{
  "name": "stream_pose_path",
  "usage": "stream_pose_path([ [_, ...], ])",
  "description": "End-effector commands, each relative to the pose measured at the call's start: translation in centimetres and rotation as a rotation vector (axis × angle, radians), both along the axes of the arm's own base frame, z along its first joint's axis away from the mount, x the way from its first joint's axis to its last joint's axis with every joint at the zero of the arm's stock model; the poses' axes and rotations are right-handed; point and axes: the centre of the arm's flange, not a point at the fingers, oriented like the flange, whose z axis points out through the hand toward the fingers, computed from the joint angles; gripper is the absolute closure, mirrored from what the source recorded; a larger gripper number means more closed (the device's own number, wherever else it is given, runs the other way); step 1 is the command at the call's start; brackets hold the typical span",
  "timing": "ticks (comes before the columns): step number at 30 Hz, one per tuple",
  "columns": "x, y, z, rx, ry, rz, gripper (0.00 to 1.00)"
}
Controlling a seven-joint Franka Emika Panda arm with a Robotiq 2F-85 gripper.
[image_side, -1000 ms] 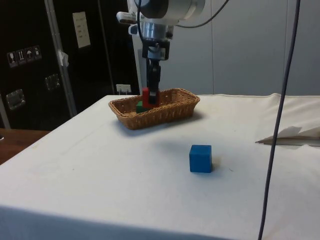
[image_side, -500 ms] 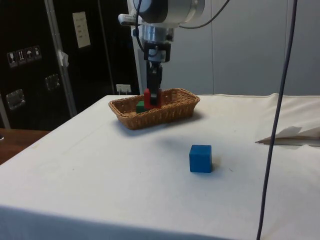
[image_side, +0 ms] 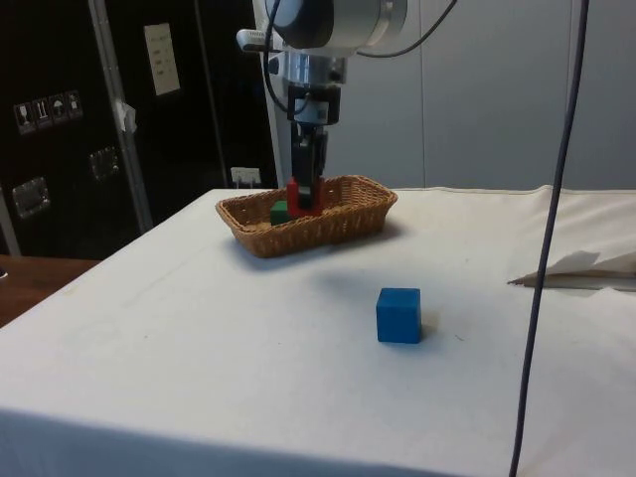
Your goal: Pick up exactly two blocks and place them into the basket.
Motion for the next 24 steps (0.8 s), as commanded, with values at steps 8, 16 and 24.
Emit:
stream_pose_path([
  [8, 0.00, -0.16, -0.08, 0.004, 0.004, -0.073, 1.00],
  [16, 0.00, -0.16, -0.08, 0.012, 0.008, -0.127, 1.00],
  [24, 0.01, -0.17, -0.07, 0.020, 0.011, -0.185, 1.00],
])
